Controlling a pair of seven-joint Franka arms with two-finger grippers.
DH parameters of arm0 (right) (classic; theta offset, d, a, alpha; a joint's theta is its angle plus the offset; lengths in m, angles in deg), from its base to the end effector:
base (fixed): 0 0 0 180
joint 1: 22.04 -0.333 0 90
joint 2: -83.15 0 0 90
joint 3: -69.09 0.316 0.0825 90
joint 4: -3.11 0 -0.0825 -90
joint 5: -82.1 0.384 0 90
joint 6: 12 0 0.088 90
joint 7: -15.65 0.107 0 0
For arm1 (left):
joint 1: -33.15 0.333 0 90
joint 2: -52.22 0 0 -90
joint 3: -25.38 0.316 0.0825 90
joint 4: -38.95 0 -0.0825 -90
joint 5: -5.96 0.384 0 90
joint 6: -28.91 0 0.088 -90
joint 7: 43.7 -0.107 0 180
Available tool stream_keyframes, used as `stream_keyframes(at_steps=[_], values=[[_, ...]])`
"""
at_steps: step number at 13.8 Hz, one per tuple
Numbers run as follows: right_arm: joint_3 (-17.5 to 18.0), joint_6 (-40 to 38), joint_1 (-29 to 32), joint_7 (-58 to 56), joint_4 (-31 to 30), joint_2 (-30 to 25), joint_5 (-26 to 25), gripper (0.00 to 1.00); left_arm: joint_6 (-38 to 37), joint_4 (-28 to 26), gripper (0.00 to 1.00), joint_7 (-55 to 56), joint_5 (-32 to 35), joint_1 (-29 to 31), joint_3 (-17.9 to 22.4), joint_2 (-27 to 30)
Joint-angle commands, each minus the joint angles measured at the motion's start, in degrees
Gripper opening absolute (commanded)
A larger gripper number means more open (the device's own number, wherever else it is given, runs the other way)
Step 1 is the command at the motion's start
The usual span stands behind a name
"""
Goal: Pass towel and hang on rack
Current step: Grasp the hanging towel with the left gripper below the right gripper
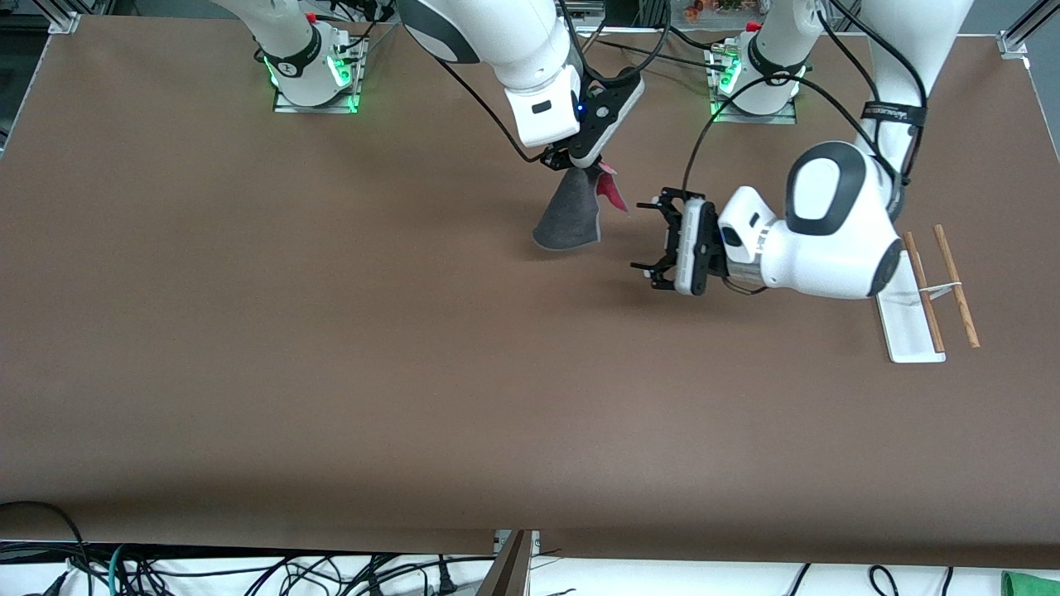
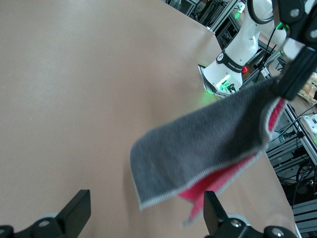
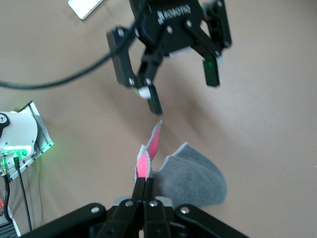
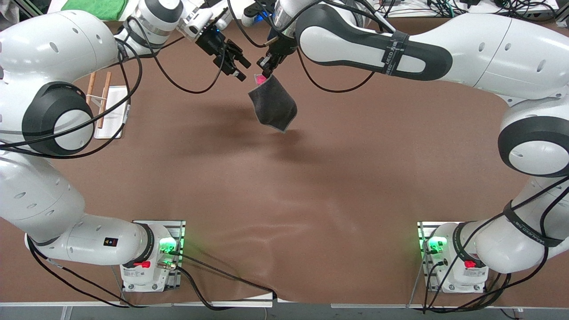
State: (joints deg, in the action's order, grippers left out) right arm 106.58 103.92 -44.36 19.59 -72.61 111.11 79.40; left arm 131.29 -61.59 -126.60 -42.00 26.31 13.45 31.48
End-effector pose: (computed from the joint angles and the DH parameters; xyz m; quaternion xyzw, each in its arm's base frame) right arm 0.4422 0.5546 0.5314 -0.8866 -0.4206 -0.0695 0.1795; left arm 0.5738 -0.2505 0.3739 0.6762 -0.5924 0.0918 0.4281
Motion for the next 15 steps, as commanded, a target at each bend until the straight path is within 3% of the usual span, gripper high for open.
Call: stream_keyframes(at_steps=[1, 7, 15], values=[[0.91, -0.07, 0.52, -0.42, 1.36, 0.08, -0.21, 0.0, 1.68, -2.81, 1.0, -2.79, -0.83, 0.07, -2.39, 1.66], [0.91, -0.25, 0.69, -0.07, 1.45, -0.01, -0.12, 0.0, 0.98, -5.8, 1.0, -5.25, -0.13, 0.07, -2.49, 4.04], [0.91, -0.43, 0.96, -0.15, 1.53, -0.19, -0.12, 0.0, -5.88, -3.69, 1.0, -5.51, 1.98, 2.18, -1.87, 5.09]])
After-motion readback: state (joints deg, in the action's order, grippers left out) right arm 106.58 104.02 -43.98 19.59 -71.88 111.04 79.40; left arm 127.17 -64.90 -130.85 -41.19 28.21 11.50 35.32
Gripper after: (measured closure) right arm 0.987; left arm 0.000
